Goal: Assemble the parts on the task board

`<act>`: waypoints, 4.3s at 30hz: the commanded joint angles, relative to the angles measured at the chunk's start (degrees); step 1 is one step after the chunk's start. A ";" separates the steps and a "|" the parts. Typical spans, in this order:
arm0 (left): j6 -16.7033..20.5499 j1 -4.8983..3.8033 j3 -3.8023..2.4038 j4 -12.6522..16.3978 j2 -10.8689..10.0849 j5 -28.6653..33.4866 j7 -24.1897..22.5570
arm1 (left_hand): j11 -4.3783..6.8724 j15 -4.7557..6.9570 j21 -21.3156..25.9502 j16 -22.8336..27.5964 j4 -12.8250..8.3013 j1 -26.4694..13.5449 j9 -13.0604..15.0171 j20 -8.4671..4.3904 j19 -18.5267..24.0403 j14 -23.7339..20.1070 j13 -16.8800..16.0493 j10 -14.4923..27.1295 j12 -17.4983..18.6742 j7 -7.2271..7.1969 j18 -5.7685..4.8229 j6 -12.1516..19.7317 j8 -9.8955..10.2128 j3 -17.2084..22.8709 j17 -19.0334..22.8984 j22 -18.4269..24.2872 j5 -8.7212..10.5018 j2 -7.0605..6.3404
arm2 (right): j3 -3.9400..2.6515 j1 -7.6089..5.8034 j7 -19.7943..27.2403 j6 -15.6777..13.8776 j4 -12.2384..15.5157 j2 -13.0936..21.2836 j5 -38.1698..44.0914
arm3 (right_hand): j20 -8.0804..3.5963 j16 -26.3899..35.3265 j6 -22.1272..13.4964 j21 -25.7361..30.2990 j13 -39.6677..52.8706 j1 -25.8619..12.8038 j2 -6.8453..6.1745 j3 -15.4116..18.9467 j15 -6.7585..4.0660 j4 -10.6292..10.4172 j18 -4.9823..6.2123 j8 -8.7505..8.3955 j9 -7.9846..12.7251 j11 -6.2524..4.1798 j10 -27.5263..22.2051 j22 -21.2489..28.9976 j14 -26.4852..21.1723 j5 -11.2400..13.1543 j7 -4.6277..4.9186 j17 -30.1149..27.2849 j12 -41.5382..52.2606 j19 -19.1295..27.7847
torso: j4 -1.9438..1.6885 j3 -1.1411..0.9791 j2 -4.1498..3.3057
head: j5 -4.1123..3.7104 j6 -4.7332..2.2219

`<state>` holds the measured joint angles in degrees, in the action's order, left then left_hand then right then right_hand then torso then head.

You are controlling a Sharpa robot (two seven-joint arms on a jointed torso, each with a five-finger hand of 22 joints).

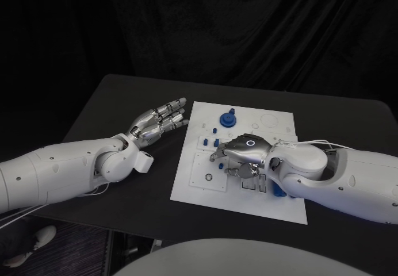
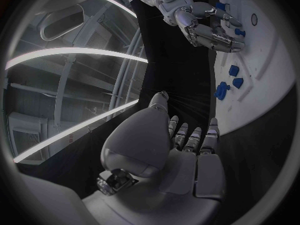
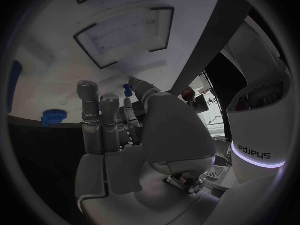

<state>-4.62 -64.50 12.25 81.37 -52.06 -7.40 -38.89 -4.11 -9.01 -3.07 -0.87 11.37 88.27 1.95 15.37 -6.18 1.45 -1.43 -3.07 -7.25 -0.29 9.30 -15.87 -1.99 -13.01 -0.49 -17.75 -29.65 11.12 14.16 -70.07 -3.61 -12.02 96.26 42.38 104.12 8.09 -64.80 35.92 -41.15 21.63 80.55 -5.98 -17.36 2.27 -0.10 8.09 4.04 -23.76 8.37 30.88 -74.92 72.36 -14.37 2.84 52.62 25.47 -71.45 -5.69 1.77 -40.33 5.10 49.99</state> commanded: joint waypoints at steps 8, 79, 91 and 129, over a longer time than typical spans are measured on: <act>-0.22 0.16 -0.05 0.16 -0.06 0.30 -3.10 | -0.01 0.25 0.62 0.38 -0.51 0.12 0.06 -0.30 0.87 -0.45 0.03 0.41 0.18 0.35 0.95 -0.08 0.01 0.03 0.14 1.60 -0.24 0.46 | -0.07 -1.04 1.40 -10.71 3.99 4.48 -4.85 | -0.66 0.30 -11.66 0.37 -5.22 2.65 0.17 3.32 -0.77 -1.66 0.33 -1.19 10.26 -0.24 -3.34 -3.67 -0.14 1.09 -2.66 -0.67 -2.83 -0.59 | -0.08 -0.05 0.02 | -1.57 0.01; 0.17 0.64 -0.05 0.68 -0.14 0.30 -4.29 | 0.57 1.31 0.67 0.49 -1.27 -0.19 0.16 -1.13 1.53 -0.78 -0.01 0.24 -0.36 1.09 0.82 -1.31 -0.11 0.07 0.21 2.71 -1.26 0.67 | 0.03 -4.04 -3.14 1.12 -0.29 12.72 -12.50 | -1.20 -11.54 18.37 -20.86 -17.43 5.00 0.77 5.06 -1.18 -9.33 -2.70 3.37 13.50 -2.44 26.19 -7.93 10.86 -1.18 4.48 13.07 -10.79 -10.33 | 0.19 0.08 0.04 | -4.35 0.01; -0.03 0.71 -0.05 0.63 -0.12 0.30 -3.93 | 0.78 1.08 0.58 0.47 -1.48 -0.16 0.22 -0.73 1.37 -0.75 -0.01 0.26 -0.37 1.86 0.91 -1.80 -0.20 0.17 0.21 2.64 -1.28 0.79 | 0.02 -3.93 -2.00 -1.91 0.00 12.63 -12.46 | -2.82 -11.19 22.66 -21.11 -16.82 7.27 0.99 0.55 -3.01 -6.99 -2.71 4.57 11.59 -4.64 34.51 -7.99 10.94 -1.60 4.70 12.83 -10.54 -10.36 | 0.04 0.06 0.10 | -4.42 0.01; -0.15 1.31 -0.05 0.08 0.58 0.30 -3.45 | 0.71 1.01 0.65 0.51 -1.55 -0.22 0.19 -0.68 1.53 -0.84 0.01 0.36 -0.26 1.88 0.96 -1.58 -0.14 0.33 0.24 3.14 -1.10 1.08 | 0.00 -7.39 -0.11 -0.45 11.28 5.79 -2.39 | -3.22 -11.81 26.66 -24.04 -17.50 6.08 1.42 0.01 -3.34 -6.34 -3.30 7.27 7.79 -5.02 36.72 -8.75 11.73 0.76 3.70 14.21 -14.52 -11.27 | 0.06 0.16 0.14 | -1.23 0.01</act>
<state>-4.05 -63.27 12.26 81.44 -51.65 -7.37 -38.91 -3.51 -7.69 -2.35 -0.62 10.11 88.18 2.13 14.36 -4.75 0.53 -1.43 -2.88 -7.48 1.45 9.30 -17.61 -1.99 -12.85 -0.28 -14.66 -30.76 11.66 14.19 -77.77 -4.58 -14.40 108.11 48.73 97.20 4.80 -76.32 61.81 -65.01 4.18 87.12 -4.50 -17.29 -0.89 -6.36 5.34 9.76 -12.72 3.46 67.15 -74.95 83.82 -13.43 6.27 66.81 11.14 -82.32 -5.59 1.92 -40.18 3.54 50.00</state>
